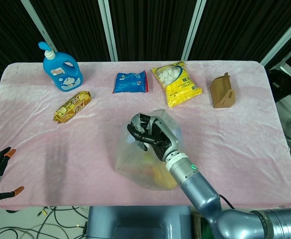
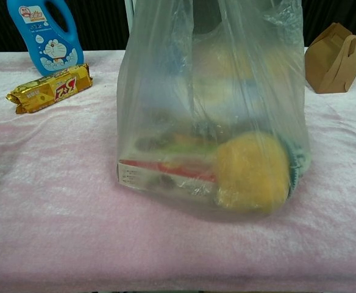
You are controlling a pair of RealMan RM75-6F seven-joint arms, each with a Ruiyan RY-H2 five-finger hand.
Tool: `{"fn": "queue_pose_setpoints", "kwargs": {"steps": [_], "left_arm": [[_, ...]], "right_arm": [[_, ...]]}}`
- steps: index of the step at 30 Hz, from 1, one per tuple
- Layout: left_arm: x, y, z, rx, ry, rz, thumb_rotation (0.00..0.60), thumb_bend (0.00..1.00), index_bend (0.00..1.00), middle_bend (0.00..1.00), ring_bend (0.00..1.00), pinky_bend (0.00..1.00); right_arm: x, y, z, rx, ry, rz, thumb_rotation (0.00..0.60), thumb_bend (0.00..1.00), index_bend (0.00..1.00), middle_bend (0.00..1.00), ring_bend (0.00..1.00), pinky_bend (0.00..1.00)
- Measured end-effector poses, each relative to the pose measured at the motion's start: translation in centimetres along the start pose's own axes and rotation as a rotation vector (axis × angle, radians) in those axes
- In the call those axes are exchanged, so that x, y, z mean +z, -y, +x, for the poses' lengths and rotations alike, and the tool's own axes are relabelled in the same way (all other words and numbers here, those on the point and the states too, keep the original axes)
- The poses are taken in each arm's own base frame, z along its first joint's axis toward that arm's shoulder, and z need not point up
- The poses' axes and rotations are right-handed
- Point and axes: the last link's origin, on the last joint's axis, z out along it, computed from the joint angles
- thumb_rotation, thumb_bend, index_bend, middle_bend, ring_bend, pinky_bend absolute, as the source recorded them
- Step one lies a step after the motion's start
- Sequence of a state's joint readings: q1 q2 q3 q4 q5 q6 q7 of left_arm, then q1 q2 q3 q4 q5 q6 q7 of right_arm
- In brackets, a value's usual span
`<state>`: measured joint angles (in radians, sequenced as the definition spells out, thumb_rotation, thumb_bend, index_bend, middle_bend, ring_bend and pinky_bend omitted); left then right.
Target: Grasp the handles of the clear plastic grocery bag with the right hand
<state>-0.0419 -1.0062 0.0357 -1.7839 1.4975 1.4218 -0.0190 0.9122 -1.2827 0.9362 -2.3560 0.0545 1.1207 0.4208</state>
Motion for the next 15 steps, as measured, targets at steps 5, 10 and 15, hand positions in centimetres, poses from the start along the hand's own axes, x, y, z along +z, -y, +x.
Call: {"fn": "queue_pose_setpoints", "kwargs": {"steps": [5,10,15], "left_arm": [[0.0,0.0,0.0,0.000,0.001,0.000,0.600,0.00,0.00,0.00,0.00,0.00],[0.0,0.0,0.0,-0.001,0.003,0.001,0.600,0.00,0.00,0.00,0.00,0.00],[0.0,0.0,0.0,-0.002,0.003,0.002,0.600,0.00,0.00,0.00,0.00,0.00]], "right_arm": [[0.0,0.5,0.0,0.006,-0.028,-0.003,0.600,0.83,0.84,0.89,0.91,1.00],[-0.1,1.2,-0.2,-0.003,-0.034,0.013,0.600,0.84,0.84,0.89,0.91,1.00],[0.0,1.9,-0.9,-0.015,-0.027,0.029,0.600,0.85,0.84,0.89,0.92,1.00]]}}
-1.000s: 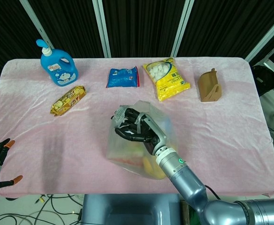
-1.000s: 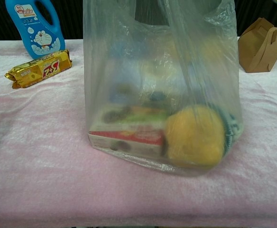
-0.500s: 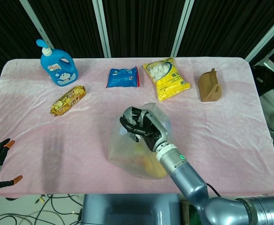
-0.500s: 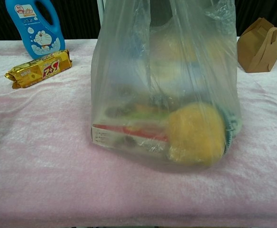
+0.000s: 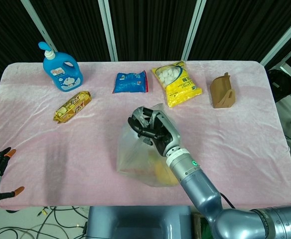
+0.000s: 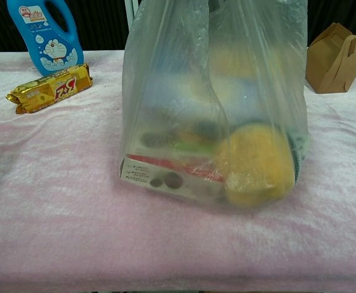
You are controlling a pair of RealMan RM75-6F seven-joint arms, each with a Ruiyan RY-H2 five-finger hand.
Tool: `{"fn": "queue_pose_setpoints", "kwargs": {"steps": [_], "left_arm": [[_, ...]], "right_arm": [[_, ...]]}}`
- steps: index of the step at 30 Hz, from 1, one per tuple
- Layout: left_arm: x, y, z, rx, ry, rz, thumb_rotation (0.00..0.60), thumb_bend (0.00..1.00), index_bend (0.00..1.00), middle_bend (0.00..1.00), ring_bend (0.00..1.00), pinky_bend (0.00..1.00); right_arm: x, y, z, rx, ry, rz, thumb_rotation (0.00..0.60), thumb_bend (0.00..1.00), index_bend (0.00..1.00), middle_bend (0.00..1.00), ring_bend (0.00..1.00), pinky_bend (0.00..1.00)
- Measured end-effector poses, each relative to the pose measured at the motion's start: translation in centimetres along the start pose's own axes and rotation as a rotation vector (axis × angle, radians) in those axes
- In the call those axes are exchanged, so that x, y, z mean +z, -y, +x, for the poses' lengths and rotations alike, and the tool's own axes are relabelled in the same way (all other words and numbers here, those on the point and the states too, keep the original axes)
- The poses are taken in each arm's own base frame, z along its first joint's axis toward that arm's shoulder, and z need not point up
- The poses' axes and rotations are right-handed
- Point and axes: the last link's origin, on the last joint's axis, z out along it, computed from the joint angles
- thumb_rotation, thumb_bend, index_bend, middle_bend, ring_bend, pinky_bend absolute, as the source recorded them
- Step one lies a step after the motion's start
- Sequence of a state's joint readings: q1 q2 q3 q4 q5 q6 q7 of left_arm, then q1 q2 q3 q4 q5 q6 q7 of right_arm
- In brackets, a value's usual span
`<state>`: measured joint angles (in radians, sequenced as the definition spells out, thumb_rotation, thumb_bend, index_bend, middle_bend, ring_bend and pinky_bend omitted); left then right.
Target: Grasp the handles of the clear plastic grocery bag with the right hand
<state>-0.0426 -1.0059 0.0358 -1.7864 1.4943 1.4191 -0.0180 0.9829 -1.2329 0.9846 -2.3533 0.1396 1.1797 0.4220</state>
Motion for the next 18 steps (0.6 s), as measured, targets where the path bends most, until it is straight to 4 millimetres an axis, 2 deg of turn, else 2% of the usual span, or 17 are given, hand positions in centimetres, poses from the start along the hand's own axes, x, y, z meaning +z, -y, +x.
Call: {"fn": "queue_pose_setpoints", "kwargs": {"steps": [6,18], "left_arm": [[0.0,0.0,0.0,-0.001,0.000,0.001,0.600,0.00,0.00,0.00,0.00,0.00],[-0.1,0.0,0.0,0.000,-0.001,0.000,0.600,0.00,0.00,0.00,0.00,0.00]], "right_arm": [[0.6,1.4,-1.0,-0.019,0.012,0.037,0.600,0.85,0.84,0.89,0.92,1.00],[1.5,6.0,-3.3,-0.065,0.011,0.150,0.600,0.85,0.84,0.89,0.92,1.00]]}}
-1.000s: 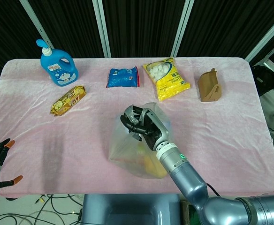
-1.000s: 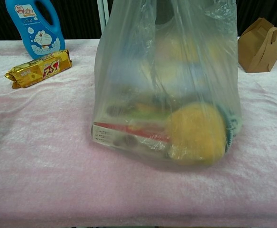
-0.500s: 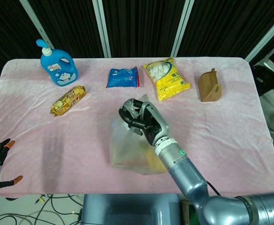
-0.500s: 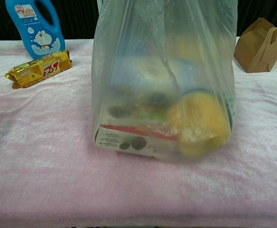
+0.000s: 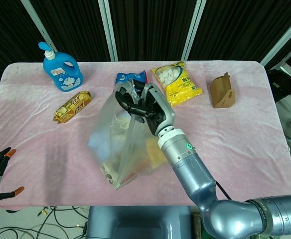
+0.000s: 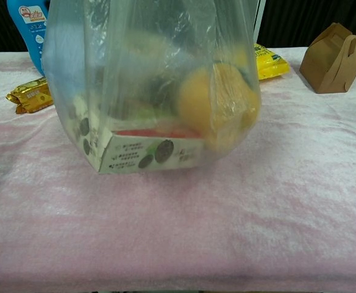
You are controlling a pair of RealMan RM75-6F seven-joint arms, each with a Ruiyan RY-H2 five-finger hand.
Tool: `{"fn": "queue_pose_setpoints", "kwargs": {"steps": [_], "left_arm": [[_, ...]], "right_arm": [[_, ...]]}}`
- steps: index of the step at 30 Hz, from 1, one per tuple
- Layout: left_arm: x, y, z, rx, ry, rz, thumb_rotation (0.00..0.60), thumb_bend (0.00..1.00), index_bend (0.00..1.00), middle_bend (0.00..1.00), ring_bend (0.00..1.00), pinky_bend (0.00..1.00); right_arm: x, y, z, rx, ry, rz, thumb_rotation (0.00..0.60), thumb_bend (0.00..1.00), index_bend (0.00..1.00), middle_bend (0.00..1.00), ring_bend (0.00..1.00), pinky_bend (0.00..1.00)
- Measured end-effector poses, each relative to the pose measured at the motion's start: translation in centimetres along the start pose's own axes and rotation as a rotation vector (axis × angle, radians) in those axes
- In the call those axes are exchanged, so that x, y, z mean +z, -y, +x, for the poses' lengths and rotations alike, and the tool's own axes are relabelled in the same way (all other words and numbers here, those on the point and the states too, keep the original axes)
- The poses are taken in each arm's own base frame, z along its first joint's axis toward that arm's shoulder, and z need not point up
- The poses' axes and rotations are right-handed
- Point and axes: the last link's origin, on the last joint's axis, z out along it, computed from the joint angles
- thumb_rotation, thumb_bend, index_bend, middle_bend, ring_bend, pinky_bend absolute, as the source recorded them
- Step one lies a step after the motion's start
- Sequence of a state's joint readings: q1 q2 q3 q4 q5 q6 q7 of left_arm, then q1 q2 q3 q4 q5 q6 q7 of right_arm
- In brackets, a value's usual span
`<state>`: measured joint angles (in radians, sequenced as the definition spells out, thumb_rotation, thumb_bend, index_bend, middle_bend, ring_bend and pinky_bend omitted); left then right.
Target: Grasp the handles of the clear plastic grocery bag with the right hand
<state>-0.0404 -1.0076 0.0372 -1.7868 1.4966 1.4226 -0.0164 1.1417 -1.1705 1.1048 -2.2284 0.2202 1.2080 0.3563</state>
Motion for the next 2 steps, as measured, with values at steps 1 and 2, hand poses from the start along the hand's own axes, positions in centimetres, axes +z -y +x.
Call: {"fn": "queue_pose_setpoints", "kwargs": {"steps": [1,2], "left_arm": [[-0.01,-0.01,0.00,0.000,0.000,0.000,0.600,0.00,0.00,0.00,0.00,0.00],[-0.01,-0.01,0.00,0.000,0.000,0.000,0.600,0.00,0.00,0.00,0.00,0.00]], "right_arm": [[0.17,0.27,-0.07,-0.002,-0.004,0.006,0.600,0.85,0.84,0.89,0.92,1.00],[0.23,0.37,-0.09,-0.002,-0.006,0.008,0.600,0.85,0.84,0.89,0.92,1.00]]}}
